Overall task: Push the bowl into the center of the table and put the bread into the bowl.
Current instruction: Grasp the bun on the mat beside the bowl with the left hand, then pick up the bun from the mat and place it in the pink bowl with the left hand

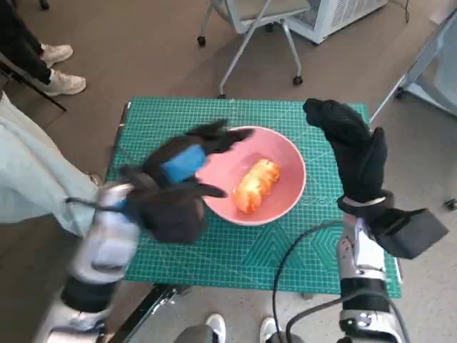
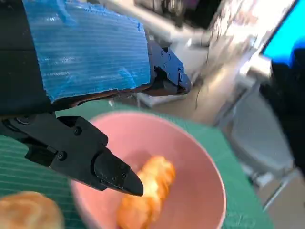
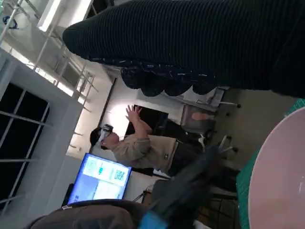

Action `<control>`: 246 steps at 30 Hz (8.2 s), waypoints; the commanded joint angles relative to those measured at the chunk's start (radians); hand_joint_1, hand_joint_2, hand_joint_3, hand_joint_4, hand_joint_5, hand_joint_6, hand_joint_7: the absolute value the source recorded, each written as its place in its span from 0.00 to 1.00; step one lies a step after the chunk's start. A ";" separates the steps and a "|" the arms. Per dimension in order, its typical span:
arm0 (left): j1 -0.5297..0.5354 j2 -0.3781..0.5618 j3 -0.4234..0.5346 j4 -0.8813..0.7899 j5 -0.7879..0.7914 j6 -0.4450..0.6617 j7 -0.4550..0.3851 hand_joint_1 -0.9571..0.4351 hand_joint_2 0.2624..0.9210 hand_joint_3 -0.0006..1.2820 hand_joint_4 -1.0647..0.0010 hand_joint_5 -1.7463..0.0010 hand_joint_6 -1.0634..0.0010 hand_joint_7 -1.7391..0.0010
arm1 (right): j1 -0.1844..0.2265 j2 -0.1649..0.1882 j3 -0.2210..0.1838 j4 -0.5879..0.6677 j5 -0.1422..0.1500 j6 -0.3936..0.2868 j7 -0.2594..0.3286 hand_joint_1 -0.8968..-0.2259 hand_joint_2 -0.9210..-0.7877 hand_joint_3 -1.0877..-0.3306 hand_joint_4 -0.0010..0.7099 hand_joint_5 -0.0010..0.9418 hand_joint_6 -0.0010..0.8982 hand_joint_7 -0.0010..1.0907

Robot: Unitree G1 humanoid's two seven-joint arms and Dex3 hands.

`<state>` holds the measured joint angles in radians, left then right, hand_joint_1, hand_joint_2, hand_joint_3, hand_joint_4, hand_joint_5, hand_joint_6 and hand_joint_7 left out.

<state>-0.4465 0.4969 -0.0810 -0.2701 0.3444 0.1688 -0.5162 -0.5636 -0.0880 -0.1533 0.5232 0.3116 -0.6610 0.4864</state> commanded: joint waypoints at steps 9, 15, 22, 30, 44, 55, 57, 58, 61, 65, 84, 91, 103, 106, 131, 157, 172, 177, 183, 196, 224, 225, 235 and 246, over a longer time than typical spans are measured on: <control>0.217 0.140 0.139 -0.188 -0.010 0.038 -0.026 0.49 0.80 0.00 0.86 0.99 0.66 0.99 | 0.030 0.003 -0.003 0.000 0.012 0.031 0.000 0.32 0.00 0.44 0.26 0.00 0.11 0.46; 0.274 0.151 0.128 -0.219 0.000 0.058 -0.026 0.51 0.77 0.00 0.85 0.99 0.66 0.99 | 0.027 0.003 -0.002 0.002 0.010 0.038 -0.001 0.31 0.00 0.44 0.26 0.00 0.12 0.45; 0.305 0.137 0.098 -0.195 -0.010 0.057 -0.028 0.58 0.72 0.00 0.83 1.00 0.66 0.99 | 0.029 0.000 -0.002 -0.002 0.013 0.047 0.005 0.31 0.00 0.44 0.26 0.00 0.11 0.45; 0.291 0.103 -0.012 -0.112 0.055 0.099 -0.006 0.78 0.71 0.01 0.84 1.00 0.67 1.00 | 0.026 -0.011 -0.006 0.000 0.017 0.056 0.015 0.32 0.00 0.44 0.26 0.00 0.11 0.45; 0.241 0.064 -0.115 0.031 0.160 0.086 0.064 0.83 0.72 0.01 0.85 1.00 0.69 1.00 | 0.031 -0.018 -0.009 -0.002 0.021 0.062 0.025 0.33 0.00 0.44 0.26 0.00 0.11 0.44; 0.190 0.046 -0.173 0.154 0.216 0.111 0.090 0.79 0.73 0.01 0.82 0.99 0.69 1.00 | 0.034 -0.023 -0.014 0.004 0.024 0.056 0.032 0.33 0.00 0.44 0.26 0.00 0.11 0.44; 0.182 0.037 -0.180 0.179 0.228 0.118 0.100 0.79 0.74 0.01 0.79 0.99 0.67 0.99 | 0.035 -0.023 -0.014 0.003 0.027 0.057 0.033 0.33 0.00 0.44 0.26 0.00 0.11 0.44; 0.179 0.033 -0.184 0.193 0.236 0.121 0.108 0.79 0.75 0.01 0.79 0.99 0.67 0.99 | 0.035 -0.023 -0.014 0.002 0.028 0.058 0.033 0.33 0.00 0.44 0.26 0.00 0.11 0.44; 0.171 0.024 -0.193 0.223 0.254 0.126 0.129 0.78 0.77 0.01 0.73 0.98 0.62 0.98 | 0.035 -0.023 -0.014 0.002 0.028 0.056 0.033 0.33 0.00 0.44 0.26 0.00 0.11 0.44; 0.163 0.010 -0.201 0.261 0.280 0.137 0.164 0.78 0.81 0.02 0.61 0.98 0.54 0.98 | 0.033 -0.024 -0.013 0.007 0.023 0.051 0.032 0.33 0.00 0.44 0.26 0.00 0.11 0.44; 0.198 0.012 -0.181 0.280 0.274 0.065 0.253 0.73 1.00 0.08 0.35 0.33 0.45 0.39 | 0.023 -0.020 -0.009 0.020 0.023 0.056 0.034 0.33 0.00 0.44 0.26 0.00 0.11 0.44; 0.215 0.014 -0.146 0.269 0.233 -0.011 0.281 0.69 1.00 0.05 0.30 0.36 0.44 0.32 | 0.020 -0.018 -0.007 0.024 0.023 0.052 0.036 0.32 0.00 0.44 0.26 0.00 0.11 0.44; 0.240 0.008 -0.092 0.249 0.204 -0.109 0.339 0.69 0.99 0.02 0.26 0.37 0.40 0.37 | 0.015 -0.016 -0.007 0.035 0.030 0.054 0.043 0.33 0.00 0.44 0.26 0.00 0.12 0.44; 0.250 0.008 -0.072 0.221 0.202 -0.117 0.350 0.69 0.99 0.02 0.25 0.37 0.39 0.37 | 0.017 -0.016 -0.007 0.035 0.031 0.053 0.045 0.33 0.00 0.44 0.26 0.00 0.12 0.44; 0.228 -0.033 0.068 -0.073 0.108 -0.103 0.353 0.69 0.95 0.00 0.18 0.42 0.32 0.42 | 0.004 -0.011 -0.006 0.051 0.022 0.048 0.033 0.32 0.00 0.44 0.26 0.00 0.12 0.44; 0.032 -0.071 0.008 -0.004 0.119 -0.185 0.345 0.69 0.92 0.00 0.13 0.47 0.28 0.43 | 0.018 -0.005 -0.010 0.044 0.019 0.029 0.026 0.31 0.00 0.45 0.26 0.00 0.12 0.43; -0.062 -0.109 -0.048 0.024 0.132 -0.103 0.299 0.69 0.93 0.00 0.15 0.45 0.30 0.43 | 0.032 -0.004 -0.009 0.041 0.007 0.008 0.007 0.31 0.00 0.45 0.26 0.00 0.12 0.43; -0.113 -0.128 -0.081 0.070 0.145 -0.098 0.297 0.69 0.94 0.00 0.15 0.44 0.30 0.42 | 0.033 -0.005 -0.010 0.045 0.005 0.005 0.004 0.32 0.00 0.45 0.26 0.00 0.12 0.43; -0.199 -0.155 -0.135 0.161 0.184 -0.102 0.309 0.69 0.95 0.01 0.17 0.43 0.32 0.41 | 0.035 -0.007 -0.012 0.051 0.003 -0.001 -0.001 0.33 0.00 0.44 0.25 0.00 0.11 0.43; -0.379 -0.244 -0.216 0.476 0.197 -0.216 0.368 0.69 0.96 0.01 0.21 0.41 0.33 0.40 | 0.053 -0.004 -0.014 0.029 0.005 0.002 -0.008 0.34 0.00 0.44 0.25 0.00 0.11 0.43; -0.775 -0.440 -0.343 1.364 0.263 -0.380 0.598 0.69 1.00 0.08 0.39 0.34 0.45 0.27 | 0.086 -0.008 -0.022 -0.006 -0.007 -0.003 -0.036 0.35 0.00 0.42 0.24 0.00 0.10 0.44; -0.780 -0.445 -0.346 1.380 0.263 -0.383 0.603 0.69 1.00 0.08 0.40 0.34 0.45 0.27 | 0.087 -0.008 -0.022 -0.007 -0.008 -0.003 -0.037 0.35 0.00 0.42 0.24 0.00 0.10 0.44; -0.794 -0.469 -0.354 1.466 0.248 -0.390 0.580 0.62 0.96 0.13 0.57 0.52 0.63 0.48 | 0.100 -0.013 -0.023 -0.022 -0.008 -0.005 -0.045 0.35 0.00 0.41 0.24 0.00 0.09 0.45; -0.794 -0.454 -0.354 1.466 0.238 -0.375 0.478 0.41 1.00 0.04 0.87 0.99 0.74 0.96 | 0.108 -0.015 -0.022 -0.036 -0.020 -0.010 -0.063 0.36 0.00 0.38 0.24 0.00 0.07 0.47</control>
<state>-1.2135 0.0342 -0.4333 1.1960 0.5900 -0.2022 -0.0147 -0.4847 -0.1013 -0.1747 0.4865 0.3067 -0.6744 0.4353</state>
